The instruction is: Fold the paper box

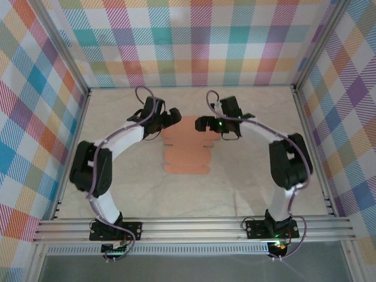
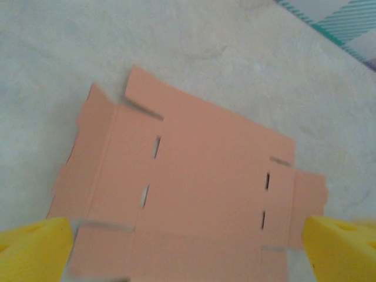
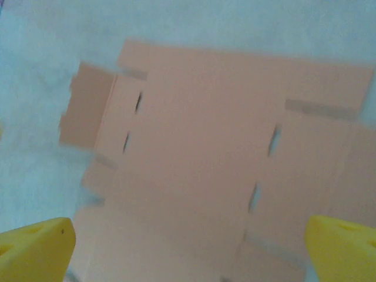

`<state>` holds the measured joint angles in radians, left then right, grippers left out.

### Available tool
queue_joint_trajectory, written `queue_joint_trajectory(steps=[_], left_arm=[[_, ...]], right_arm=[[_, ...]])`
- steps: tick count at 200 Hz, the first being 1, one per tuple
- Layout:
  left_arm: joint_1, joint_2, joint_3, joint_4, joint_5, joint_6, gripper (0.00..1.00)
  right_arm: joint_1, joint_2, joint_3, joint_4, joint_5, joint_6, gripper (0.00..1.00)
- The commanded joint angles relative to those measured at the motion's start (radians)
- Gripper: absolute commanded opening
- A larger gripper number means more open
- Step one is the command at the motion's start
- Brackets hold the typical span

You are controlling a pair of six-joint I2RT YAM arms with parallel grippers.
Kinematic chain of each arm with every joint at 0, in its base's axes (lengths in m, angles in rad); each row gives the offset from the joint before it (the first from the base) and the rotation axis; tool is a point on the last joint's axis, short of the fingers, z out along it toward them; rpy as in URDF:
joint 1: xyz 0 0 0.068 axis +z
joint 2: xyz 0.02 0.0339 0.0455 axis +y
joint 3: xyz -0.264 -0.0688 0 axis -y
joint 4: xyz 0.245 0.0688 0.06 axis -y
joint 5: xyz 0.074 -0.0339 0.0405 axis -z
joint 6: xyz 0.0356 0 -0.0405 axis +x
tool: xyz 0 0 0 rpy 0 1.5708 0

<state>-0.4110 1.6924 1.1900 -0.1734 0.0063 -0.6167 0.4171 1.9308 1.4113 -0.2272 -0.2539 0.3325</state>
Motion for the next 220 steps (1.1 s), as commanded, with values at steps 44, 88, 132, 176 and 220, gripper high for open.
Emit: queue_joint_trajectory(steps=[44,88,132,176,220], left_arm=[[-0.204,-0.037,-0.246,0.104,0.097,-0.173,1.0],[-0.206,0.041,-0.232,0.098,0.101,-0.158,1.0],[-0.132,0.079,-0.207,0.024,0.116,-0.081,1.0],[-0.072,0.173,-0.121,-0.005,0.116,-0.033,1.0],[-0.037,0.262,0.011,-0.04,0.108,0.004,1.0]], right_arm=[[-0.008,0.366,0.44,-0.217,-0.049,0.043,1.0],[-0.029,0.353,0.34,-0.195,-0.035,0.102,1.0],[-0.083,0.174,0.055,-0.123,-0.004,0.092,1.0],[-0.085,-0.037,-0.257,-0.04,0.01,0.117,1.0],[-0.073,-0.231,-0.518,0.032,-0.039,0.217,1.0]])
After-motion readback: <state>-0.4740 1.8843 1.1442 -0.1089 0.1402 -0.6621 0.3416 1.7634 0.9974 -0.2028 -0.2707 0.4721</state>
